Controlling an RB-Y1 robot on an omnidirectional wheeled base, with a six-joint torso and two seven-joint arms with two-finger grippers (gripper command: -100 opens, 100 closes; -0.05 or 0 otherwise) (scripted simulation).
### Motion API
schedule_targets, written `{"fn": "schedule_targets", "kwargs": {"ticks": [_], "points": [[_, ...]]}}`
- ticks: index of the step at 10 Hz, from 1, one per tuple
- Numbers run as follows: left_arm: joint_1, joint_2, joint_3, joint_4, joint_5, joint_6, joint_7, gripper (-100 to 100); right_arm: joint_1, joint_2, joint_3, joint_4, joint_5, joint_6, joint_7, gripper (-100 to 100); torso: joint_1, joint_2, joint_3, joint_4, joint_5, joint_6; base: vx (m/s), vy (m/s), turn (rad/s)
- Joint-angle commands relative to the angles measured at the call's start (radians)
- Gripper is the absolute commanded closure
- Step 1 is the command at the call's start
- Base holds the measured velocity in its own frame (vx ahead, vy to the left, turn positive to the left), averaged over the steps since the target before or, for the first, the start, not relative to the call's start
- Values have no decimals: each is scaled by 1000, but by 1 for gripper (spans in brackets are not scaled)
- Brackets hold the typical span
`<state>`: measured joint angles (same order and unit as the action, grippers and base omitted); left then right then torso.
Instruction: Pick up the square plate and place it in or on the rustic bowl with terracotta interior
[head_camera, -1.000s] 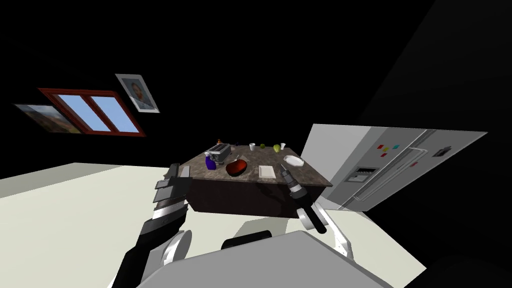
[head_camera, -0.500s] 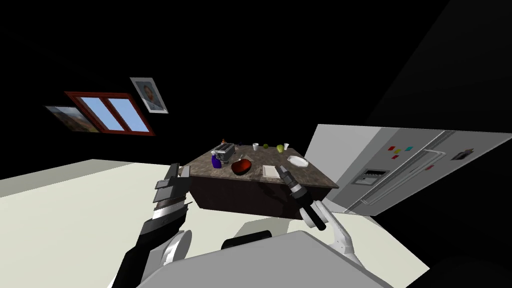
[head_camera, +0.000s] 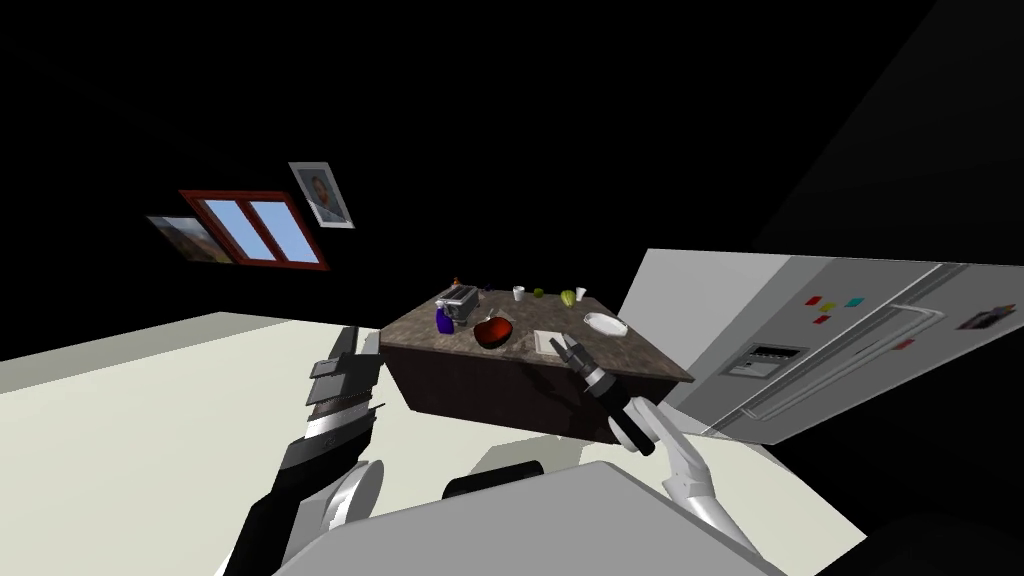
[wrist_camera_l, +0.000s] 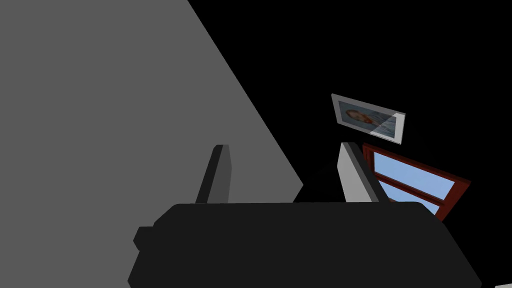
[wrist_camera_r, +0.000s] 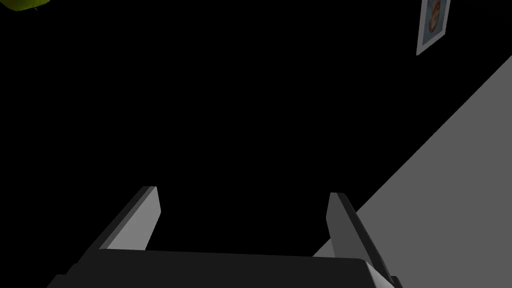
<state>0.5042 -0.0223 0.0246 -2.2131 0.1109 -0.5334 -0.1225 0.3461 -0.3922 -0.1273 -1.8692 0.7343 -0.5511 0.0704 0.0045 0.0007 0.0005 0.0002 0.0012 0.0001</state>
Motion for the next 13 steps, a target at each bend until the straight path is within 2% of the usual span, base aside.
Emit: {"fn": "schedule_targets", "kwargs": {"ticks": [1,2,3,4,5,6,7,8,9,10,11,12,13], "points": [[0,0,0,0,0,0,0,0,-5,-6,-5,18,50,-6,14,-100,0,0,0,0,0,0,-6,66,46],[0,0,0,0,0,0,0,0,-16,-30,-19,53,79,-16,34,-100,-1,0,0,0,0,0,-16,71,100],[0,0,0,0,0,0,0,0,-16,-30,-19,53,108,-16,34,-100,0,1,0,0,0,0,-15,60,48],[0,0,0,0,0,0,0,0,-27,-54,-34,89,138,-25,53,-100,-1,1,0,0,0,0,-12,84,92],[0,0,0,0,0,0,0,0,-27,-54,-34,89,171,-25,53,-100,0,1,0,0,0,0,-3,65,44],[0,0,0,0,0,0,0,0,-27,-54,-34,89,178,-25,53,-100,-1,0,0,0,0,1,1,22,-7],[0,0,0,0,0,0,0,0,-38,-78,-49,127,218,-34,72,-100,-3,0,0,0,0,1,-3,45,93],[0,0,0,0,0,0,0,0,-38,-78,-49,127,240,-34,72,-100,-2,0,0,0,-1,0,-2,52,56],[0,0,0,0,0,0,0,0,-50,-102,-63,166,273,-42,92,-100,-2,0,0,0,0,0,-11,85,92],[0,0,0,0,0,0,0,0,-50,-102,-63,166,301,-42,92,-100,0,1,0,0,0,0,-13,75,49],[0,0,0,0,0,0,0,0,-62,-126,-78,206,330,-50,111,-100,0,1,0,0,0,0,0,73,92],[0,0,0,0,0,0,0,0,-62,-126,-78,206,358,-50,111,-100,0,0,0,0,0,0,9,64,48],[0,0,0,0,0,0,0,0,-74,-151,-92,247,388,-58,131,-100,-1,0,0,0,0,1,1,81,95]]}}
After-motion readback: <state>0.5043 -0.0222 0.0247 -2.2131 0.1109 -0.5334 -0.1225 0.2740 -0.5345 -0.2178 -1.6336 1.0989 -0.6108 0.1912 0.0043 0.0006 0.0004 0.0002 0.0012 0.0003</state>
